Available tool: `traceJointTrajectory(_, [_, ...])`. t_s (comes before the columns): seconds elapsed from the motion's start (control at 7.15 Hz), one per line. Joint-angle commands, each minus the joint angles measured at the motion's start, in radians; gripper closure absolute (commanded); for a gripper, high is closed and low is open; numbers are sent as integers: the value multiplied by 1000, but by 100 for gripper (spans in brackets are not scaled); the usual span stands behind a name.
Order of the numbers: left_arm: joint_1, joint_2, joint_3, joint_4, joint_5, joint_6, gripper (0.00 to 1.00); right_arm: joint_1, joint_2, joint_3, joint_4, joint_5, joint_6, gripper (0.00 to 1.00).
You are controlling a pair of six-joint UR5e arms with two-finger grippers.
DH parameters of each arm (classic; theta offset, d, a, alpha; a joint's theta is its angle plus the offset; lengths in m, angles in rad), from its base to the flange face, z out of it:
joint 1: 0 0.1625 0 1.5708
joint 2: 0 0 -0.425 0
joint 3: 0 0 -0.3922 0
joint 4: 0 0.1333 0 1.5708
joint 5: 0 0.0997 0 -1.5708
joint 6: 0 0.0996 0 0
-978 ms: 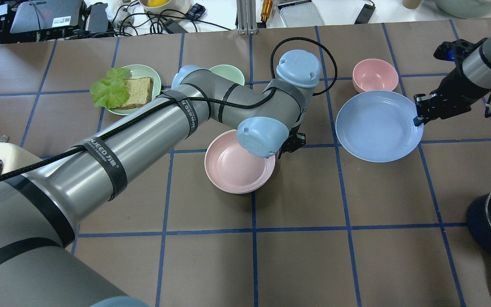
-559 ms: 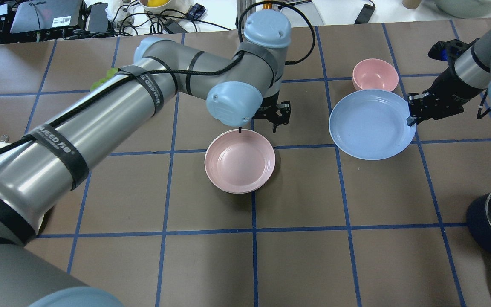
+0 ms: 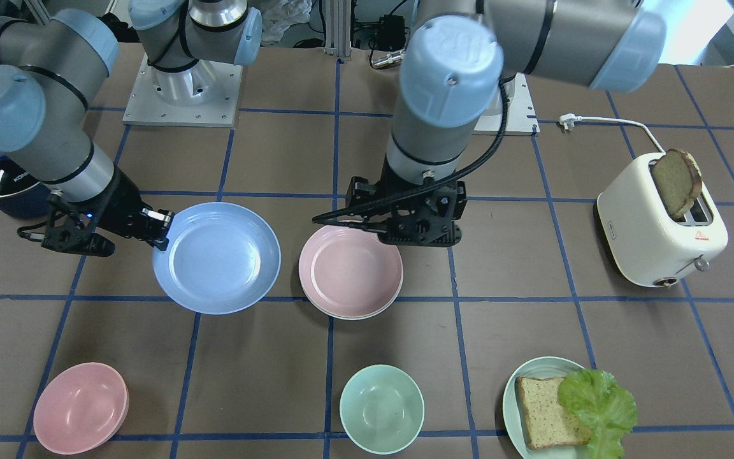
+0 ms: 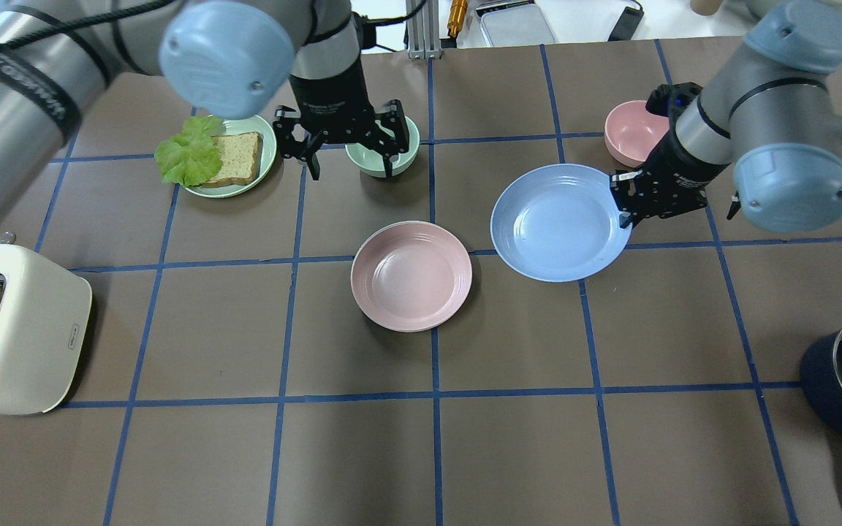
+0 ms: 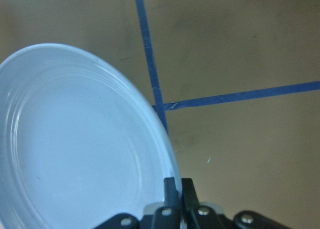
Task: Stack three plates with pink and blue
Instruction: 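Carry the blue plate onto the pink plate while the left arm withdraws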
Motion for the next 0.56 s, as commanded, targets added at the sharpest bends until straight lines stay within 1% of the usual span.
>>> traceJointTrajectory(0.0, [59, 124, 3, -72, -20, 23, 0, 122, 6, 31, -75, 8, 152, 100])
traceJointTrajectory(0.14, [93, 151, -13, -83, -20, 23, 0, 203, 29, 32, -133, 10, 253, 100])
traceJointTrajectory(0.28, [107, 165, -25, -89, 32, 25, 0, 266, 72, 38, -237, 10, 348, 100])
traceJointTrajectory(0.42, [110, 167, -60, -77, 93, 26, 0, 305, 116, 45, -330, 8, 420, 100])
